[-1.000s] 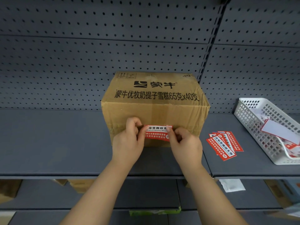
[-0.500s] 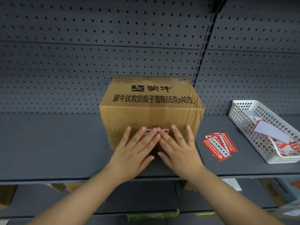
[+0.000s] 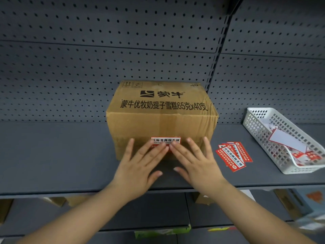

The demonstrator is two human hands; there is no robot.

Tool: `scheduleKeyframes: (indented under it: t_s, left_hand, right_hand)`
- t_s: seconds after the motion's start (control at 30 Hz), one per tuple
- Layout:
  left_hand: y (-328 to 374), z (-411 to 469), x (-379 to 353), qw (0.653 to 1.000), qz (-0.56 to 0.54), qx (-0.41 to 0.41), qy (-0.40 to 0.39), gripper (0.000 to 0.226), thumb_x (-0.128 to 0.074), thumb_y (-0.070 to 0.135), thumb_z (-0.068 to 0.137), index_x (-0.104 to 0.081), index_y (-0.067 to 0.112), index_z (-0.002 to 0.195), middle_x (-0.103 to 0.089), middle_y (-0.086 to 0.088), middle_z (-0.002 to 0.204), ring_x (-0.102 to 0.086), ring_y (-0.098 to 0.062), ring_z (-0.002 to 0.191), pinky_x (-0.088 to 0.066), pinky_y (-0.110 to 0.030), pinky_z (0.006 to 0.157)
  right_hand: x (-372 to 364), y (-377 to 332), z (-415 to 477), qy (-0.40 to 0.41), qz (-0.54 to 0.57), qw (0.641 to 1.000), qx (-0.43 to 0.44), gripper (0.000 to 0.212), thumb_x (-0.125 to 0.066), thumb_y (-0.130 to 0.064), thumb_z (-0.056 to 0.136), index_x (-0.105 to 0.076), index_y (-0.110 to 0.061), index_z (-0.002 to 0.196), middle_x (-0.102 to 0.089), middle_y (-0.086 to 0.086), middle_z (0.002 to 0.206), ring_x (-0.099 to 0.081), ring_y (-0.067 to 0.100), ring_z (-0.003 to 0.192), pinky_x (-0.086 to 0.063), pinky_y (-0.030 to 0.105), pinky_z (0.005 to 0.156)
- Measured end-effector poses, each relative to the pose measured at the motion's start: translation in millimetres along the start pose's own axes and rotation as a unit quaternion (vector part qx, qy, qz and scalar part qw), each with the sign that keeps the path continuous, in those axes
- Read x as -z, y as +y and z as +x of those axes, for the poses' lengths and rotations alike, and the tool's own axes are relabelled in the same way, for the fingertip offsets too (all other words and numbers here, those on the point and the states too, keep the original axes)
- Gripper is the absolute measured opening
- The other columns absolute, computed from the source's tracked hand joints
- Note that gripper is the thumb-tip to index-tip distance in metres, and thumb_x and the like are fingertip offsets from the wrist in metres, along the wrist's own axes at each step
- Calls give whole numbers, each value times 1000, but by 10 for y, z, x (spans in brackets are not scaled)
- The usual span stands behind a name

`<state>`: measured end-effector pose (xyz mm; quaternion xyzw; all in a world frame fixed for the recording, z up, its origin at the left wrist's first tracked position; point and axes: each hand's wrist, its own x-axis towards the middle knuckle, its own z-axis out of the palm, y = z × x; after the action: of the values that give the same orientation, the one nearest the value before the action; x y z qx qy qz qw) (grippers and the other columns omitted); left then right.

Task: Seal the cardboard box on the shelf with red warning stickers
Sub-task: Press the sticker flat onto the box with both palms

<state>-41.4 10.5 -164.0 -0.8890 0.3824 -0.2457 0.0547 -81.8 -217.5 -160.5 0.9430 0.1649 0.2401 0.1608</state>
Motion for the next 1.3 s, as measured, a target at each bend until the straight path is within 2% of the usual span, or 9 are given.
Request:
scheduleKeyframes:
  t_s: [0.13, 0.33, 0.43, 0.53, 0.6, 0.77, 0.97, 1.13, 1.3]
  left_hand:
    - [-88, 36, -55, 998, 40, 17, -46, 66, -25, 52, 94, -10, 20, 149, 7, 5, 158, 0, -20, 144, 9, -59, 111]
    - [-359, -190, -8, 997, 11, 22, -78, 64, -22, 51, 92, -16, 20, 148, -9, 5, 157, -4, -21, 143, 8, -62, 109]
    - [-213, -139, 7, 996, -13, -31, -82, 69, -20, 57, 92, -16, 17, 148, -12, 1, 156, -6, -22, 144, 3, -62, 110]
    - [-54, -4, -10, 994, -13, -57, -89, 73, -15, 60, 93, -16, 12, 148, -14, -3, 156, -4, -20, 144, 2, -56, 113]
    - [-59, 60, -18, 994, -3, -50, -101, 73, -17, 60, 93, -16, 11, 148, -17, -4, 156, -4, -19, 144, 4, -53, 113]
    - [-346, -127, 4, 990, 25, -43, -133, 71, -9, 60, 92, -16, 16, 148, -16, 3, 155, -3, -15, 143, 7, -51, 113]
    - [-503, -396, 83, 991, -8, -11, -133, 70, -7, 59, 93, -21, 17, 147, -24, 3, 154, -7, -17, 143, 1, -56, 113]
    - [-179, -251, 147, 993, -46, -42, -104, 71, -13, 60, 93, -11, 17, 149, -12, 1, 157, -2, -19, 144, -2, -57, 111]
    - [-188, -21, 144, 993, -14, -19, -113, 73, -10, 61, 93, -8, 14, 149, -10, -2, 158, -2, -20, 144, 1, -54, 113]
  right_hand:
    - [0, 98, 63, -19, -38, 999, -20, 65, -39, -55, 92, -20, -30, 149, -15, -13, 154, -17, 21, 141, -2, 61, 112]
    - [26, 295, -117, -20, -40, 998, -42, 66, -41, -54, 92, -20, -28, 149, -21, -13, 152, -18, 23, 142, -7, 64, 112]
    - [4, 23, -98, -32, -18, 999, -9, 68, -36, -56, 91, -19, -25, 149, -18, -9, 154, -16, 24, 143, -8, 64, 112]
    - [-71, -143, -30, -61, -29, 998, 14, 71, -28, -58, 91, -14, -22, 150, -10, -7, 157, 0, 22, 146, 3, 60, 114]
    - [-82, -101, 32, -77, -48, 996, 13, 70, -25, -58, 90, -13, -23, 150, -9, -8, 157, 3, 21, 146, 12, 59, 114]
    - [-2, 235, -42, -91, -73, 993, 26, 65, -31, -56, 92, -14, -29, 150, -21, -15, 154, -15, 21, 145, 2, 60, 113]
    - [51, 375, -245, -81, -50, 995, 1, 63, -30, -53, 95, -17, -25, 150, -29, -11, 154, -12, 23, 144, 0, 63, 113]
    - [133, 22, -112, -51, -4, 998, 46, 66, -32, -54, 93, -18, -22, 150, -20, -7, 156, -6, 24, 145, -11, 60, 112]
    - [124, 65, 47, -94, -28, 995, 30, 67, -26, -55, 93, -14, -22, 150, -17, -9, 157, -1, 22, 146, -1, 59, 114]
